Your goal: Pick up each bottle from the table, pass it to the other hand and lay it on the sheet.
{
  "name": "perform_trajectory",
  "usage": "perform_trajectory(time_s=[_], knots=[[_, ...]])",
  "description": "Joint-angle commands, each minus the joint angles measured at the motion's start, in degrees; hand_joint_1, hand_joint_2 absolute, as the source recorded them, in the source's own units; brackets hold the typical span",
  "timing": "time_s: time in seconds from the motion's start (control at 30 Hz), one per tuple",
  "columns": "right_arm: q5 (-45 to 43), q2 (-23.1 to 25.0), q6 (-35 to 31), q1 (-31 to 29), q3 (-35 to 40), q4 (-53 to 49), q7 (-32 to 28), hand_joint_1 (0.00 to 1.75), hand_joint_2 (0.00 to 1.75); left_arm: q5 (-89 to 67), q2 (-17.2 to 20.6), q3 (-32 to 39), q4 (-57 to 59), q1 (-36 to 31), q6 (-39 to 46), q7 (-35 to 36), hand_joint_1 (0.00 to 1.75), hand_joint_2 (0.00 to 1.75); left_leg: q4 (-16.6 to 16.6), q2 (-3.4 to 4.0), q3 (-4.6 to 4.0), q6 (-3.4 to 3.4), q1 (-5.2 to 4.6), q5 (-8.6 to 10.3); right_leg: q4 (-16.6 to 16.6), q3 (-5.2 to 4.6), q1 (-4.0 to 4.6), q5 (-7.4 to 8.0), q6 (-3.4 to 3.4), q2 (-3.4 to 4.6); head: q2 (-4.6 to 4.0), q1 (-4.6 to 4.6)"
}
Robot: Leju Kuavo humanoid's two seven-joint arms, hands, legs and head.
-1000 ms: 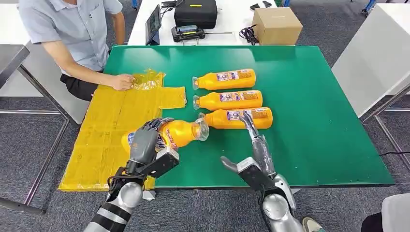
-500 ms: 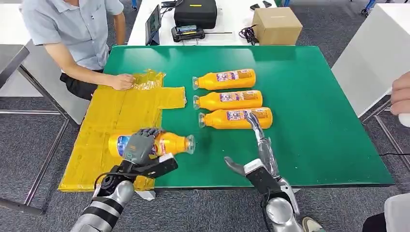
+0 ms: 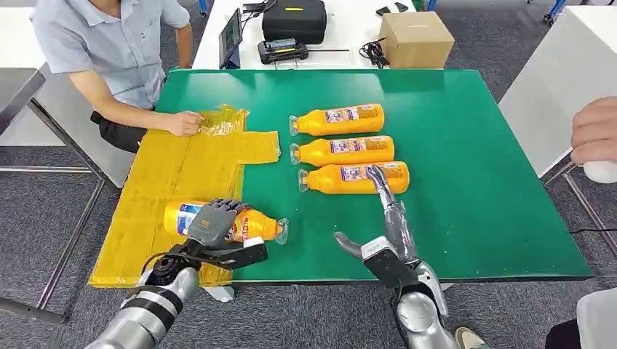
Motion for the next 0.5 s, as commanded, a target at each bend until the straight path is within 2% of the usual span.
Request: perform_trajectory(time_s=[0.03, 0.4, 0.43, 0.47, 0.5], knots=[[-0.26, 0.07, -1.18, -2.47, 2.0, 4.53, 0.01, 0.0, 1.75, -2.07, 3.96, -3.08, 9.66, -4.36, 0.37, 1.38, 1.75, 1.75, -0.06, 0.22, 0.24, -0.1, 0.06, -0.06, -0.06, 0.19, 0.06, 0.01, -0.12, 0.19, 0.0, -0.02], [-1.24, 0.06, -0.45, -3.57, 2.25, 6.35, -0.18, 0.0, 1.75, 0.49, 2.83, 0.02, 13.03, -6.75, -2.98, 3.07, 1.71, 1.75, -0.04, 0.25, 0.41, -0.12, 0.09, -0.07, -0.05, 0.37, 0.09, 0.01, -0.15, 0.21, 0.0, -0.02], [-1.34, 0.04, -0.33, -3.69, 2.24, 6.47, -0.14, 0.0, 1.75, 0.42, 2.72, 0.1, 13.73, -7.11, -3.7, 3.67, 1.55, 1.75, -0.04, 0.17, 0.38, -0.09, 0.06, -0.04, -0.06, 0.37, 0.06, 0.01, -0.11, 0.14, 0.0, 0.0], [-1.39, 0.02, -0.28, -3.81, 2.19, 6.58, -0.11, 0.0, 1.75, 0.78, 2.52, 0.5, 14.31, -7.36, -4.36, 4.08, 1.19, 1.75, -0.05, 0.25, 0.44, -0.14, 0.12, -0.07, -0.09, 0.42, 0.12, 0.02, -0.17, 0.21, 0.0, -0.02], [-1.5, -0.02, -0.22, -3.91, 2.05, 6.69, -0.03, 0.0, 1.75, 1.14, 2.25, 0.85, 15.01, -7.61, -5.19, 4.3, 0.49, 1.75, -0.05, 0.18, 0.4, -0.11, 0.06, -0.05, -0.05, 0.38, 0.07, 0.01, -0.14, 0.15, 0.0, -0.02]])
